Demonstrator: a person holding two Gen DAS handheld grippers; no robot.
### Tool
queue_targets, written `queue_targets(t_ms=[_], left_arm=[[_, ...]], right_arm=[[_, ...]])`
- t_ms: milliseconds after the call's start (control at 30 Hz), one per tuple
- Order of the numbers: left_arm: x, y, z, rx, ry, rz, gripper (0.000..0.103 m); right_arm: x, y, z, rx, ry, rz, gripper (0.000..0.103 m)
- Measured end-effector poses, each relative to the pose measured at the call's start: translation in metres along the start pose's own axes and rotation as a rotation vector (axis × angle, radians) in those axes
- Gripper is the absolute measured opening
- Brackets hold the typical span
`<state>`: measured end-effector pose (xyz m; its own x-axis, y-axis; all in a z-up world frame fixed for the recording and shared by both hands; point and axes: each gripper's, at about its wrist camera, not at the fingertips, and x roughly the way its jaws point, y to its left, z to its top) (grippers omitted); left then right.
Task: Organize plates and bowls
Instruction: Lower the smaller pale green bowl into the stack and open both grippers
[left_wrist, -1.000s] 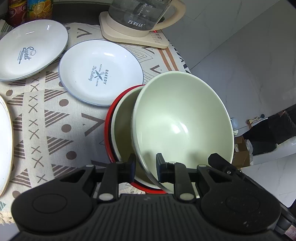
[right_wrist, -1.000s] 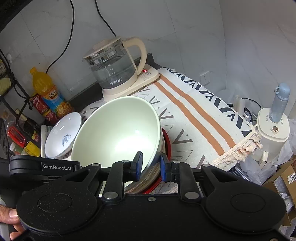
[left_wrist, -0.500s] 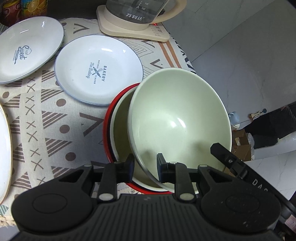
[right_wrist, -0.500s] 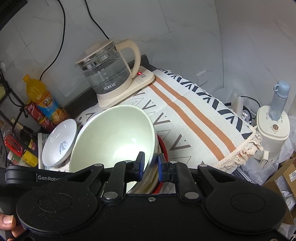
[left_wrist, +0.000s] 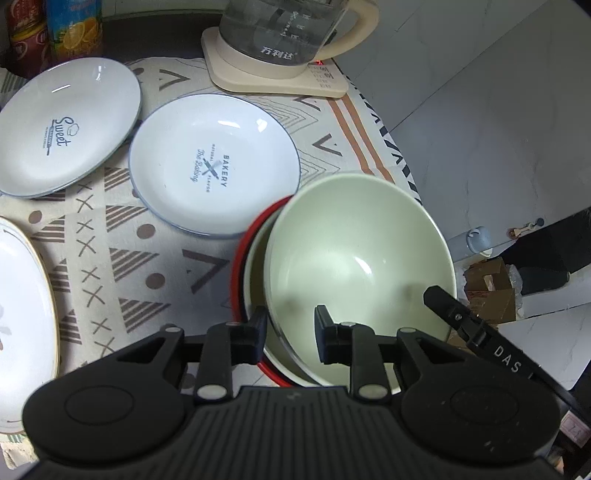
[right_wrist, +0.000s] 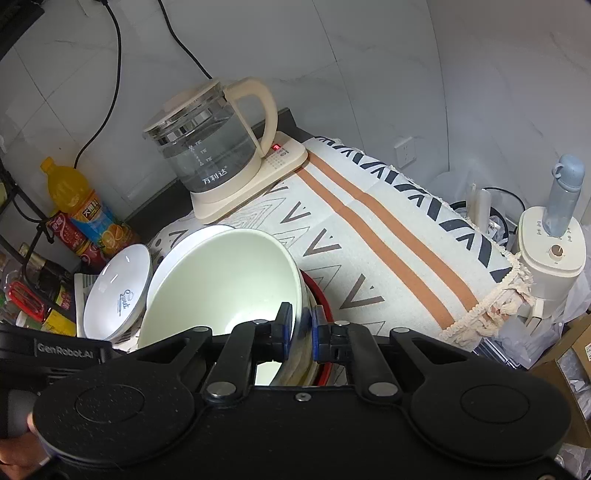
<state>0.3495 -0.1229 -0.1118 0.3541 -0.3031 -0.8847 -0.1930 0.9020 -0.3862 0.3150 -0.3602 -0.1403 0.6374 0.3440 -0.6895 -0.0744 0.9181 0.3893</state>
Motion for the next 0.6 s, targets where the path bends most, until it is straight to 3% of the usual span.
queue_targets(t_ms=[300,433,500,600], left_arm=[[-0.013,0.008,0.008,-0.013,-0.052,0.008,0.026],[-0.004,0.015,0.011,-0.039,-0.034,0.026,0.026],[0.001,0.016,0.010,-0.039,-0.020,0.026,0.026],[0.006,0.017,0.009,-0.041,-0.014,0.036,0.026]], right_arm=[[0.007,0.002,-0.001,-0.033,0.004,-0.010,0.009],[0.011,0.000,-0.001,-0.031,0.021,-0.016,0.009],[0.014,-0.001,-0.001,-0.030,0.033,-0.034,0.018],[0.015,-0.003,-0.001,-0.032,0.052,-0.037,0.021]])
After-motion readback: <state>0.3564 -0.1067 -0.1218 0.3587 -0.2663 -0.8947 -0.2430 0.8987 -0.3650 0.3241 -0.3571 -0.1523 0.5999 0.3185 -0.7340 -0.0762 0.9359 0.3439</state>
